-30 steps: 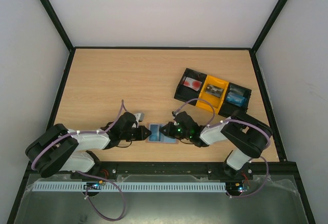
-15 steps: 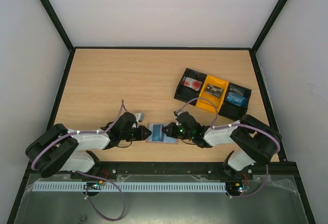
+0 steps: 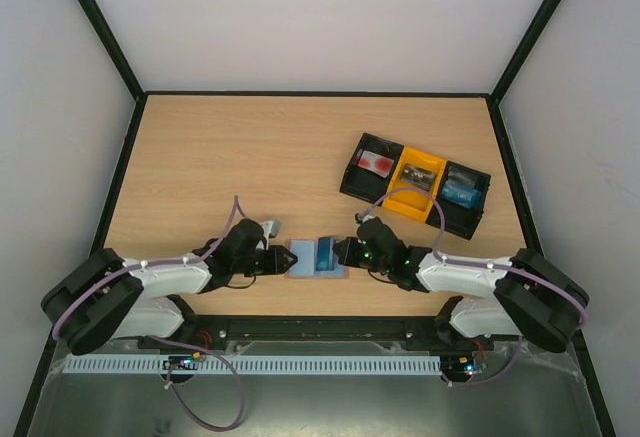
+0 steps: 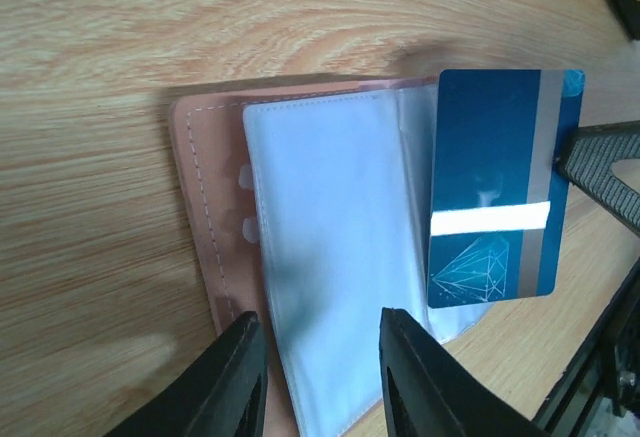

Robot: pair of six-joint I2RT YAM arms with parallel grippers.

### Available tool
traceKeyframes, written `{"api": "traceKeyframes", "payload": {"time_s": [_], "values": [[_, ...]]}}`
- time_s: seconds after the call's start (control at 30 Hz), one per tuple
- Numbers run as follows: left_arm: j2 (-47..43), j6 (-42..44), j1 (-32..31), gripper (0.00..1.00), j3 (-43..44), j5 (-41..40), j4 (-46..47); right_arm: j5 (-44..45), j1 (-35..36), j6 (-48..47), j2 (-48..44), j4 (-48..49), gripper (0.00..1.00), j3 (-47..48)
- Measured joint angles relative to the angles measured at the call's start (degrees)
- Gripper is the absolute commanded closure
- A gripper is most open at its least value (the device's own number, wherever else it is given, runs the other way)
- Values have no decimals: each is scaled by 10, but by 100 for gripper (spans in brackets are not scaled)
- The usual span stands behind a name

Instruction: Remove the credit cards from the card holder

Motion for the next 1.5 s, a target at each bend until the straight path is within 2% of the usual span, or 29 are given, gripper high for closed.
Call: {"api": "traceKeyframes", "payload": {"time_s": [0.17,0.37,0.83,1.07,1.23,1.37,1.4,1.5], "values": [[-16,-3,0,59,0,-3,-13,13,0,-4,-22,-24,98,0],[-16,-5,0,58,0,-3,-16,18,0,-3,-25,-31,98,-2],[32,-30,0,74,1,21,42,-4,0,3,35,12,98,-5],[55,-45,0,94,4,48,71,-6,0,6,36,24,98,-10],[52,-62,-2,94,4,65,97,-6,0,9,37,33,98,-14],[51,-75,-9,85,5,79,128,-9,0,14,47,43,98,-16],[51,-80,-10,85,5,82,135,-10,0,14,49,46,98,-16],[55,-89,-16,97,6,87,152,-10,0,15,52,48,98,-16]]}}
